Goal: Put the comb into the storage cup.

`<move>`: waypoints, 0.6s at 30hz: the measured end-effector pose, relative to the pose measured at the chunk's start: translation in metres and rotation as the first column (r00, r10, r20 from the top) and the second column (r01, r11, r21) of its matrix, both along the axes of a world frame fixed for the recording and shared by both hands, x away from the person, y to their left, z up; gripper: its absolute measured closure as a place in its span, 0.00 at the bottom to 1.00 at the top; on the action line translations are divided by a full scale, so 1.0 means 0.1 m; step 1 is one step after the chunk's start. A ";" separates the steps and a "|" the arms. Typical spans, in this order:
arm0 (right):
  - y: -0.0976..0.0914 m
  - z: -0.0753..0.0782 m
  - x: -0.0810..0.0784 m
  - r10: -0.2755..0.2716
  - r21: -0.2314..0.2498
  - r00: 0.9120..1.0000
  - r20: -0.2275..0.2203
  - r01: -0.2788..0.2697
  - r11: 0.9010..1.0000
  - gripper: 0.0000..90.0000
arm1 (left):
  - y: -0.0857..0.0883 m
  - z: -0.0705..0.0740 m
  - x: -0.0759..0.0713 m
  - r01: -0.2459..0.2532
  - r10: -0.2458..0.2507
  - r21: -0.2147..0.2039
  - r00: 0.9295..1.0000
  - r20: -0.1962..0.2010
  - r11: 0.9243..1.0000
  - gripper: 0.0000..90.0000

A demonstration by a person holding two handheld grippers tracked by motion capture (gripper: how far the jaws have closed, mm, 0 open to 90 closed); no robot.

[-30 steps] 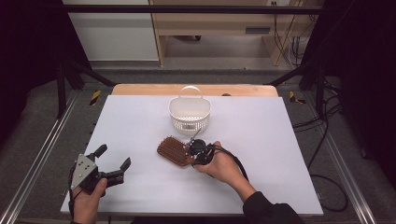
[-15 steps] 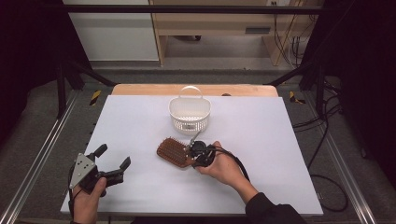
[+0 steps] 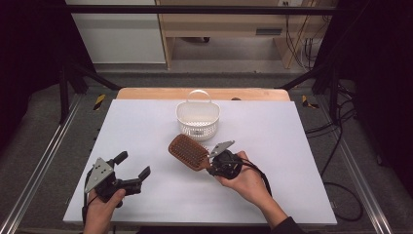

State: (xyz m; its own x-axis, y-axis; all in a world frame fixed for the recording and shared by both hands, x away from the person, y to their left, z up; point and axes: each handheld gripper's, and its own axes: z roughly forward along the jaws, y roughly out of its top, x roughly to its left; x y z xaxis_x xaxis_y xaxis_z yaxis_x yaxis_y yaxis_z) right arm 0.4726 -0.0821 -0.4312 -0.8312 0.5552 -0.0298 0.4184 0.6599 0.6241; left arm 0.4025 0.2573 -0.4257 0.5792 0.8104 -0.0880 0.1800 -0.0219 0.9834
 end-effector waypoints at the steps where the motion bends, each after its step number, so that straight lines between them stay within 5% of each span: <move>1: -0.03 0.00 -0.01 -0.003 0.013 1.000 0.017 0.003 1.000 0.81 | -0.05 0.02 0.02 0.010 -0.010 -0.012 1.000 -0.006 1.000 0.02; 7: -0.12 0.00 -0.03 -0.044 0.089 0.997 0.057 0.039 0.995 0.81 | -0.29 0.12 0.19 0.060 -0.061 -0.042 0.998 -0.033 0.997 0.02; 11: -0.15 0.02 -0.04 -0.077 0.157 0.993 0.091 0.062 0.986 0.81 | -0.47 0.24 0.39 0.063 -0.066 -0.103 0.997 -0.030 0.993 0.03; 18: -0.05 -0.07 -0.10 -0.078 0.193 0.990 0.120 0.054 0.980 0.81 | -0.52 0.17 0.38 0.061 -0.072 -0.158 0.995 -0.064 0.985 0.03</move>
